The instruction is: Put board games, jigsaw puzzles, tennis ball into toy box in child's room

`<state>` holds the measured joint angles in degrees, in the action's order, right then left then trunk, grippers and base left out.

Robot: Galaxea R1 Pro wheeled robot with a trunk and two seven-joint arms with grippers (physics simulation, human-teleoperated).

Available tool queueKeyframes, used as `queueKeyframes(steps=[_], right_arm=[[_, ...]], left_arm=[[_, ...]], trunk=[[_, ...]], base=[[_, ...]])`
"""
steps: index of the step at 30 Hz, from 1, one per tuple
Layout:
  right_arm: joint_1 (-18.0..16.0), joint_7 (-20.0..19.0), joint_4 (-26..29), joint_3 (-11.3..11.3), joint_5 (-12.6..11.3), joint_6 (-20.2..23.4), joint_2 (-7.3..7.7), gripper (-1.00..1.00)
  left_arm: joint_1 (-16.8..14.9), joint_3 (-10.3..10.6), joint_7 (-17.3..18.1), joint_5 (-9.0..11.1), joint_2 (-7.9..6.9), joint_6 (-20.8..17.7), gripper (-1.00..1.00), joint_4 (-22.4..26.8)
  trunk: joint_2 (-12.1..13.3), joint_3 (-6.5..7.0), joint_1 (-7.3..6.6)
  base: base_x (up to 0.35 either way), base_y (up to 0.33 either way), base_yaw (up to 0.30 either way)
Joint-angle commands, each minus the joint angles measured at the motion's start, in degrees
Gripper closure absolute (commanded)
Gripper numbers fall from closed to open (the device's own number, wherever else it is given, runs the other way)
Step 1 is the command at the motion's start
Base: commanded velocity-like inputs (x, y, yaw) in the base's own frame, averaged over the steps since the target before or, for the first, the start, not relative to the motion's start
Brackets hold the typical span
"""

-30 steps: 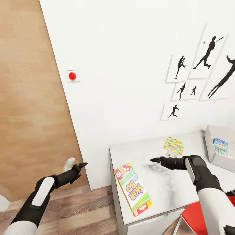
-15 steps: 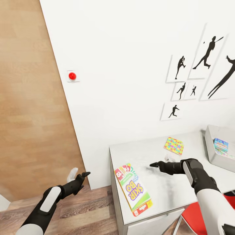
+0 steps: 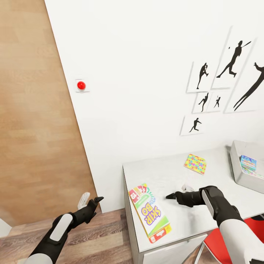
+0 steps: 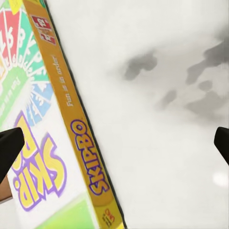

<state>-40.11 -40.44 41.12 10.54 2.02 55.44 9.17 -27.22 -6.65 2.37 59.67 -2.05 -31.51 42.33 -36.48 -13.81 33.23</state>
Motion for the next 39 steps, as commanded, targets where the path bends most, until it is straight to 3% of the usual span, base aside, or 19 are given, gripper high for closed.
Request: queueKeyframes(steps=[1,11,29,39], right_arm=[[-0.05,-0.28,0.03,0.15,0.22,0.31,-0.02,-1.00],[0.03,-0.26,-0.40,-0.36,0.20,0.22,-0.55,-1.00],[-0.11,-0.40,-0.51,-0.38,-0.13,0.20,-0.68,-1.00],[-0.73,-0.49,-0.25,-0.22,-0.39,0.29,-0.62,-1.00]], left_arm=[[-0.04,-0.20,0.15,0.03,0.03,-0.37,-1.00,0.00],[-0.03,-0.19,0.17,0.02,0.06,0.04,-1.00,-0.32],[-0.03,-0.14,0.18,0.01,0.11,0.14,-1.00,-0.40],[-0.03,-0.16,0.25,0.01,-0.03,0.13,-1.00,-0.41]], trunk=[[-0.08,-0.09,0.02],[-0.08,-0.09,0.02],[-0.08,-0.09,0.02],[-0.08,-0.09,0.02]], base=[[0.000,0.000,0.000],[0.000,0.000,0.056],[0.000,0.000,0.226],[0.000,0.000,0.094]])
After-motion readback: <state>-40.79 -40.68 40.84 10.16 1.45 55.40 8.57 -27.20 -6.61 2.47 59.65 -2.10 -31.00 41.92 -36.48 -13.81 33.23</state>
